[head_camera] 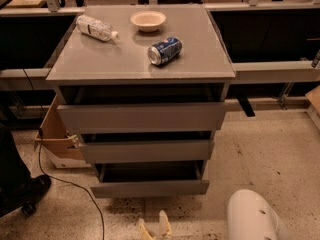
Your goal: Close bottom drawer
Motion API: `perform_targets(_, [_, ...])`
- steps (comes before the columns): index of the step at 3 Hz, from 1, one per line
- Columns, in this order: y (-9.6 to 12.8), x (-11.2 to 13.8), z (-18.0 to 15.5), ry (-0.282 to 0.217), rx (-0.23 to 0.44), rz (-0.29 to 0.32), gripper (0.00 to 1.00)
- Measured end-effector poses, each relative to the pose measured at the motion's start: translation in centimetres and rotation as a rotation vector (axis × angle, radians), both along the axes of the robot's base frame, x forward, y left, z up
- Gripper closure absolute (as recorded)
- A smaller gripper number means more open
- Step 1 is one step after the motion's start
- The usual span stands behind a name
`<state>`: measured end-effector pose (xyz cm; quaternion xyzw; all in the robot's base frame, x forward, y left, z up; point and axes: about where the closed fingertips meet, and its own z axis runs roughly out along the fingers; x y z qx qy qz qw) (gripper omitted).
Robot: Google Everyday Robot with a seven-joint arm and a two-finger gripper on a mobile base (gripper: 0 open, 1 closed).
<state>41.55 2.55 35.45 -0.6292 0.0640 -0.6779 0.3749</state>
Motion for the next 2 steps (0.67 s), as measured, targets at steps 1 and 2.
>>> perform_targets(1, [0.2, 2.0, 1.8, -0.096, 0.000, -0.013, 0.56])
perform_targets(2, [-0.5, 4.8, 5.6, -0.250, 0.007, -0.029, 0.80])
